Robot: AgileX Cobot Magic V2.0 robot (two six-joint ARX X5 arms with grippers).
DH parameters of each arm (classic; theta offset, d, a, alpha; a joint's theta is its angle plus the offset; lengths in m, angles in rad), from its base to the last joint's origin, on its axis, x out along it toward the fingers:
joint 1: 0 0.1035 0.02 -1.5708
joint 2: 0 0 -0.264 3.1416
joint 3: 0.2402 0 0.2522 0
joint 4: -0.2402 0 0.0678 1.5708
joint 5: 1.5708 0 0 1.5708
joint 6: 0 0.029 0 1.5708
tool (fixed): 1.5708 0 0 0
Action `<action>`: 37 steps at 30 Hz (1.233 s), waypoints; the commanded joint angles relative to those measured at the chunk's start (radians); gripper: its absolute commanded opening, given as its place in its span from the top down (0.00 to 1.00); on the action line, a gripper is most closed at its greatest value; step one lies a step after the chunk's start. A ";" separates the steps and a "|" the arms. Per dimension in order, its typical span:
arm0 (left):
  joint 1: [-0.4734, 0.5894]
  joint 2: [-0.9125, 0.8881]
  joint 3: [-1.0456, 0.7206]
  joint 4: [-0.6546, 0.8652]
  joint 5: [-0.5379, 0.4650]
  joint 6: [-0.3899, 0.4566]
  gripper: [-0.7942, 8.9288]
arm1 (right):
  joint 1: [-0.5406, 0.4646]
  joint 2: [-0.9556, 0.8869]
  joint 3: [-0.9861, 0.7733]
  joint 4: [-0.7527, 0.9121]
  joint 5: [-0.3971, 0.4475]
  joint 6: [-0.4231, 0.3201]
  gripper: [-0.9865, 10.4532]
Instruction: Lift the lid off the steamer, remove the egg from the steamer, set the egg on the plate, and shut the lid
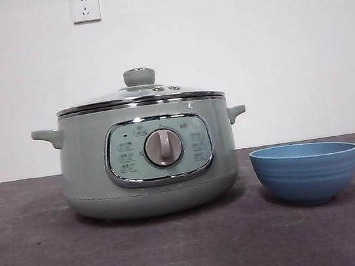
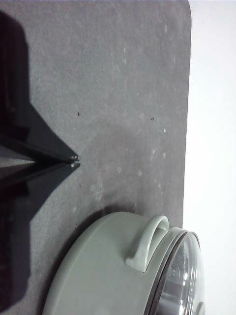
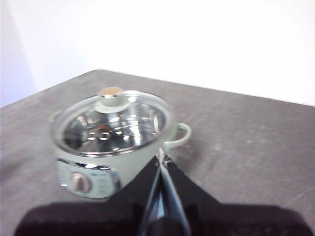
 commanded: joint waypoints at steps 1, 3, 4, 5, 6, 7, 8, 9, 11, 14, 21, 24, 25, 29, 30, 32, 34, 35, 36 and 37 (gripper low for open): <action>0.003 -0.003 -0.014 0.005 0.003 -0.009 0.92 | -0.013 -0.056 -0.134 0.114 0.027 0.045 0.91; 0.003 -0.003 -0.014 0.005 0.003 -0.009 0.92 | -0.013 -0.093 -0.219 0.185 0.114 0.069 0.91; 0.003 -0.003 -0.014 0.005 0.003 -0.010 0.92 | -0.013 -0.109 -0.249 0.204 0.145 0.075 0.91; 0.003 -0.003 -0.014 0.005 0.003 -0.010 0.92 | -0.013 -0.126 -0.282 0.220 0.172 0.082 0.91; 0.003 -0.003 -0.014 0.005 0.003 -0.010 0.92 | -0.013 -0.143 -0.309 0.227 0.192 0.086 0.91; 0.003 -0.003 -0.014 0.005 0.003 -0.010 0.92 | -0.013 -0.158 -0.330 0.232 0.212 0.089 0.91; 0.003 -0.003 -0.014 0.005 0.003 -0.010 0.92 | -0.013 -0.175 -0.353 0.233 0.243 0.091 0.91; 0.003 -0.003 -0.014 0.005 0.003 -0.010 0.92 | -0.013 -0.190 -0.373 0.233 0.277 0.093 0.91; 0.003 -0.003 -0.014 0.005 0.003 -0.010 0.92 | -0.013 -0.217 -0.409 0.234 0.315 0.093 0.91; 0.003 -0.003 -0.014 0.006 0.003 -0.010 0.92 | -0.013 -0.241 -0.447 0.234 0.316 0.094 0.91; 0.003 -0.003 -0.014 0.005 0.003 -0.009 0.92 | -0.013 -0.311 -0.553 0.232 0.314 0.175 0.91; 0.003 -0.003 -0.014 0.007 0.003 -0.009 0.92 | -0.013 -0.309 -0.552 0.202 0.314 0.177 0.91; 0.003 -0.003 -0.014 0.006 0.003 -0.010 0.92 | -0.013 -0.309 -0.552 0.202 0.314 0.176 0.91; 0.003 -0.003 -0.014 0.006 0.003 -0.009 0.92 | -0.013 -0.309 -0.552 0.202 0.314 0.179 0.91; 0.003 -0.003 -0.014 0.006 0.003 -0.009 0.92 | -0.013 -0.309 -0.552 0.202 0.314 0.182 0.91; 0.003 -0.003 -0.014 0.006 0.003 -0.009 0.92 | -0.013 -0.309 -0.552 0.206 0.315 0.204 0.91; 0.003 -0.003 -0.014 0.006 0.003 -0.009 0.92 | -0.013 -0.309 -0.552 0.206 0.315 0.204 0.91; 0.003 -0.003 -0.014 0.006 0.003 -0.009 0.92 | -0.013 -0.308 -0.552 0.206 0.315 0.204 0.91; 0.003 -0.003 -0.014 0.006 0.003 -0.009 0.92 | -0.013 -0.308 -0.552 0.206 0.315 0.204 0.91; 0.003 -0.003 -0.014 0.006 0.003 -0.009 0.92 | -0.013 -0.308 -0.552 0.206 0.315 0.204 0.91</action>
